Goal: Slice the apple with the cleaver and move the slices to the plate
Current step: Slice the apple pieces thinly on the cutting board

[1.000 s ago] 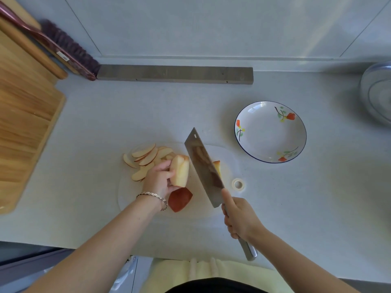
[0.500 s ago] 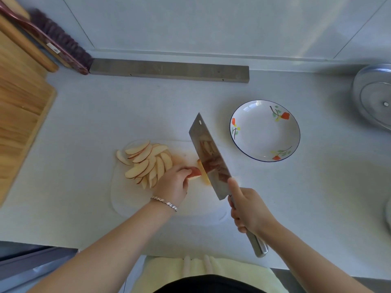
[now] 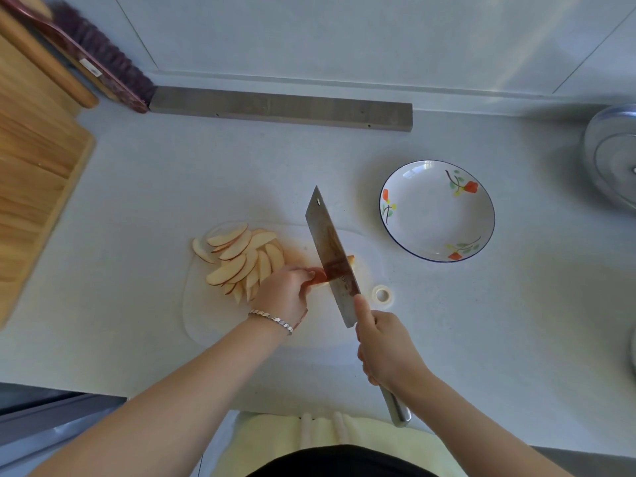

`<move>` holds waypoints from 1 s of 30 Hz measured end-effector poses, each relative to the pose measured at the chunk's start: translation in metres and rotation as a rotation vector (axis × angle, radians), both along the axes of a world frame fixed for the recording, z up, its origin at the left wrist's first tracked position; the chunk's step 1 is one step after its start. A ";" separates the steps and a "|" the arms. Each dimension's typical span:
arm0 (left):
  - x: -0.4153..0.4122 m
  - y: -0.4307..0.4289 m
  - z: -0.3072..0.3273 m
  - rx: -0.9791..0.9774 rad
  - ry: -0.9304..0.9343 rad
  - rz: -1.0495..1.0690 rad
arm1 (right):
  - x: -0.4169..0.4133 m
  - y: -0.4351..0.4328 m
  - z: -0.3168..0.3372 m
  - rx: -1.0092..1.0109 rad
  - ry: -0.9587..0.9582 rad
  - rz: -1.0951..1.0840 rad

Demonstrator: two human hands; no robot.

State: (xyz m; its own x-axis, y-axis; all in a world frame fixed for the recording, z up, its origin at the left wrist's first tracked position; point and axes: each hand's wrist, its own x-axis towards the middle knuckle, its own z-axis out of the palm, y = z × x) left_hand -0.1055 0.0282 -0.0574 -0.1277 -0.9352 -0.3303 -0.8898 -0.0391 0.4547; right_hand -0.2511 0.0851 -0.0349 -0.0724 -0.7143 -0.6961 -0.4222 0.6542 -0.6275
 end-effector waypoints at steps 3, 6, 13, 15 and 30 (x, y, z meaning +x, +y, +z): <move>0.001 -0.002 0.001 0.026 0.026 -0.020 | 0.008 -0.006 -0.006 0.035 0.007 -0.004; 0.000 -0.004 0.003 0.040 0.024 -0.026 | 0.013 -0.011 -0.013 0.041 0.023 0.010; 0.006 0.000 0.001 0.008 0.085 -0.035 | 0.017 -0.035 -0.009 0.017 -0.077 -0.091; 0.009 0.004 -0.001 -0.036 0.100 0.017 | 0.009 -0.034 0.000 0.055 -0.148 -0.160; -0.024 0.000 -0.004 -0.090 -0.238 -0.294 | -0.055 -0.002 0.024 -0.022 -0.147 -0.183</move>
